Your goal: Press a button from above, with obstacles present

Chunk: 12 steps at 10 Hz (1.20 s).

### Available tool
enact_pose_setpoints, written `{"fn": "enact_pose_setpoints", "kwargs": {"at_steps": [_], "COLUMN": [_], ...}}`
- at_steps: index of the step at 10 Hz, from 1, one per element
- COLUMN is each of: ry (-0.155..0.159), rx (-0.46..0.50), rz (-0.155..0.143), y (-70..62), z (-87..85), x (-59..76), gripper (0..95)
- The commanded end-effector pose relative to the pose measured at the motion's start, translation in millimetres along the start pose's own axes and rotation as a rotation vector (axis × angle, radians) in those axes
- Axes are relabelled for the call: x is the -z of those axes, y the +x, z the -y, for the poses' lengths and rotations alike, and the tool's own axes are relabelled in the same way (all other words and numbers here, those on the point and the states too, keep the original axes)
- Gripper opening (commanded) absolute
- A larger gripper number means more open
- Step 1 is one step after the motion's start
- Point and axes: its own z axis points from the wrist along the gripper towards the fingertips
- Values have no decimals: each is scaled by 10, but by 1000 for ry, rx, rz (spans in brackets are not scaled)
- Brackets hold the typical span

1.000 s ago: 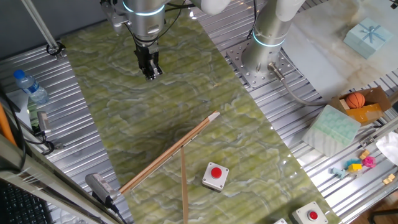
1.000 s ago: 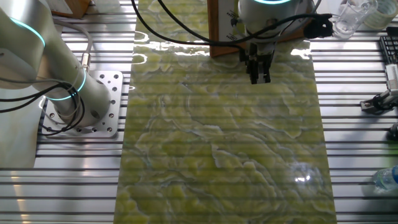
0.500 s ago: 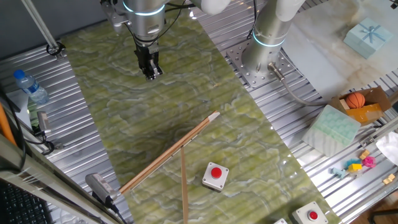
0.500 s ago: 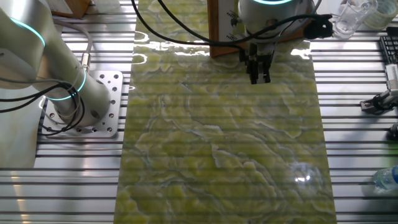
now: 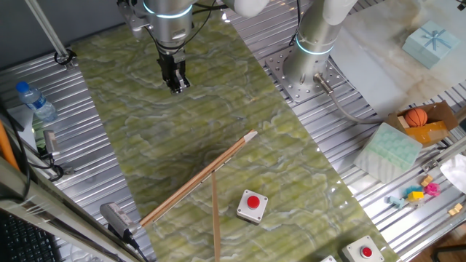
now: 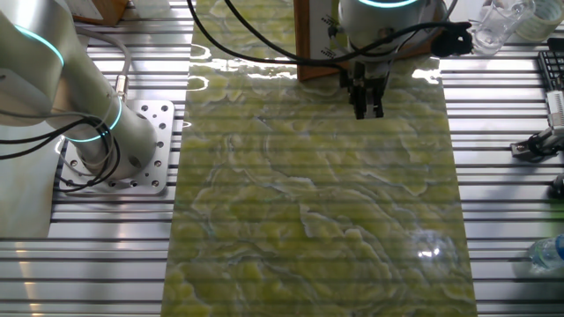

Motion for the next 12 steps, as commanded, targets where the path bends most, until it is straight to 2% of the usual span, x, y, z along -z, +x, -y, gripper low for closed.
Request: {"fn": "enact_pose_setpoints", "kwargs": {"at_steps": [1, 6, 9, 12], "ry": [-1, 3, 2, -1], "rx": [2, 2, 1, -5], "rz": [-1, -4, -29, -27], "y": [3, 3, 8, 26], "z": [1, 3, 20, 101], "x": [2, 4, 14, 69], "gripper": [0, 0, 0, 0]}}
